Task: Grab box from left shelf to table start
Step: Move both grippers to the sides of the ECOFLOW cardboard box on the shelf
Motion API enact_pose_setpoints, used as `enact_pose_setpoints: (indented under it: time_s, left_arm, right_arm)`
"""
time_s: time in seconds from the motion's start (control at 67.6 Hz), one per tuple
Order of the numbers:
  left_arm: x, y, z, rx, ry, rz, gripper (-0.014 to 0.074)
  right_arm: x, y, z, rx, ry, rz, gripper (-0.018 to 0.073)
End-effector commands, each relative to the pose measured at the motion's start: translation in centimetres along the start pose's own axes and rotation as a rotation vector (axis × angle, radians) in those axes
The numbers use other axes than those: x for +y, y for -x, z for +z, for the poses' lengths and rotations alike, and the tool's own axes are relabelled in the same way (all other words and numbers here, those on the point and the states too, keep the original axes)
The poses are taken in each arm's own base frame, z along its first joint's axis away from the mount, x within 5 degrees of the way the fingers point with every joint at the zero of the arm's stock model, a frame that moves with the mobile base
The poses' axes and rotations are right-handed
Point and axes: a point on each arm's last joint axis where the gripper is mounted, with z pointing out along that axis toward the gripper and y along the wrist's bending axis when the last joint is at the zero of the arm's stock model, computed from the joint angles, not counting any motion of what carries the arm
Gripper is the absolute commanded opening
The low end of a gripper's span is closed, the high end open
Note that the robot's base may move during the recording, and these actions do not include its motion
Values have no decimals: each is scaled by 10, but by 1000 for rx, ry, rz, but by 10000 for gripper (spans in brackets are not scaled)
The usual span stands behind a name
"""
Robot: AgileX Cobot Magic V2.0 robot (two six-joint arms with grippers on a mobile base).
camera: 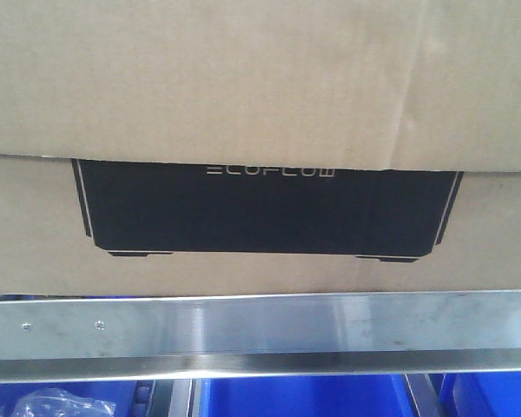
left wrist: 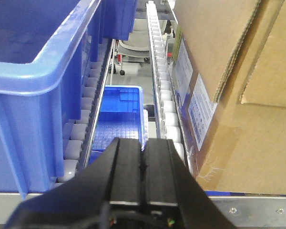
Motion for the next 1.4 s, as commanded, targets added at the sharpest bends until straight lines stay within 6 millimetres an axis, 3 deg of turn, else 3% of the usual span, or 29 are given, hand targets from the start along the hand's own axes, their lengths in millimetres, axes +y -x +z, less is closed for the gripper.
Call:
enact_pose_setpoints:
  time_s: [0.0, 0.458, 0.665, 0.769, 0.946, 1.035, 1.183, 1.39]
  left_arm:
    - [0, 11, -2, -111, -2, -6, -92]
    - [0, 13, -2, -133, -2, -6, -92]
    - [1, 27, -5, -287, -1, -50, -92]
    - [1, 44, -10, -407, 1, -49, -92]
    - [-1, 85, -21, -375, -9, -41, -78]
    - [-2, 105, -24, -339, -14, -40, 36]
    - [-4, 133, -24, -297, -17, -39, 298]
    - [-6, 178, -13, -102, -29, -47, 320]
  right_arm:
    - [0, 8, -1, -92, 0, -7, 57]
    - [0, 8, -1, -92, 0, -7, 57]
    - [0, 8, -1, -93, 0, -7, 57]
    - [0, 8, -1, -93, 0, -7, 57]
    - [0, 8, -1, -97, -1, -7, 57]
    - [0, 8, -1, -98, -1, -7, 57]
    - [0, 8, -1, -98, -1, -7, 57]
    - [0, 8, -1, -98, -1, -7, 57]
